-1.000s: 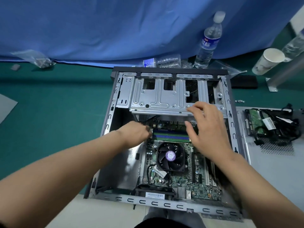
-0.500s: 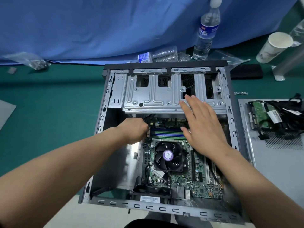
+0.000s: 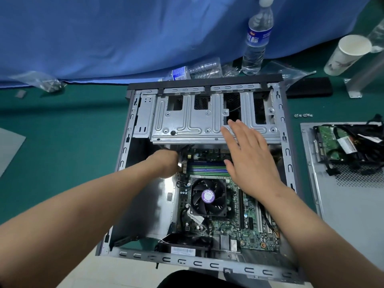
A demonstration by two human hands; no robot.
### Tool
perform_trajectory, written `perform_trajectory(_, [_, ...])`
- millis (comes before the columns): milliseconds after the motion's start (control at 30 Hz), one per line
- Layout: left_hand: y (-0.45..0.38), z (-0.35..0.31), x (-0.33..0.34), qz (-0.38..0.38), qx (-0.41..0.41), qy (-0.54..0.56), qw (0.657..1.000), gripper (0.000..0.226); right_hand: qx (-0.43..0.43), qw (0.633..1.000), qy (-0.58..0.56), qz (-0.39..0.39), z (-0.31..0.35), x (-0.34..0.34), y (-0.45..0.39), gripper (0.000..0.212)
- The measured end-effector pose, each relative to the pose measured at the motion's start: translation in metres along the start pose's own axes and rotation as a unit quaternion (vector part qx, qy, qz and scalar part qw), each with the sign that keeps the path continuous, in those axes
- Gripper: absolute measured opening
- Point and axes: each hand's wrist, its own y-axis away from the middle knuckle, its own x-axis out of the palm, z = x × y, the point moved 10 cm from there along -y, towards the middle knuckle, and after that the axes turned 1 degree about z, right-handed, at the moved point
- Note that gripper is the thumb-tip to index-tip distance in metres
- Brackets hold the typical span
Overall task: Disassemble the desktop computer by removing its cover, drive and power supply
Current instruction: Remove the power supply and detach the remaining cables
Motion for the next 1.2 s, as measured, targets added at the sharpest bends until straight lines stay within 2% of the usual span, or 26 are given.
perform_trajectory(233, [-0.001,0.011,0.013,0.078,-0.05,0.03,0.995,0.032,0.001,1.0,-0.009,-0.009,0.0,0.0,0.0,0.071])
perform_trajectory(400, [-0.001,0.014,0.012,0.044,-0.036,0.055,0.997,0.034,0.003,1.0,-0.012,-0.014,-0.001,-0.001,0.0,0.071])
perform_trajectory(533, [0.008,0.011,0.004,-0.021,-0.001,0.095,0.995,0.02,0.005,1.0,-0.016,-0.015,-0.001,-0.001,0.0,0.071])
perform_trajectory(767, [0.025,-0.007,-0.004,-0.114,0.077,0.003,0.991,0.012,0.003,1.0,-0.017,-0.014,-0.001,-0.002,0.0,0.07])
perform_trajectory(967, [0.018,-0.006,-0.007,-0.106,0.055,-0.002,0.993,0.029,0.002,1.0,-0.012,-0.006,0.0,0.0,0.0,0.07])
perform_trajectory(1200, [0.014,0.002,0.004,-0.08,0.038,0.058,0.994,0.025,0.005,1.0,-0.013,-0.009,-0.001,0.0,0.0,0.07])
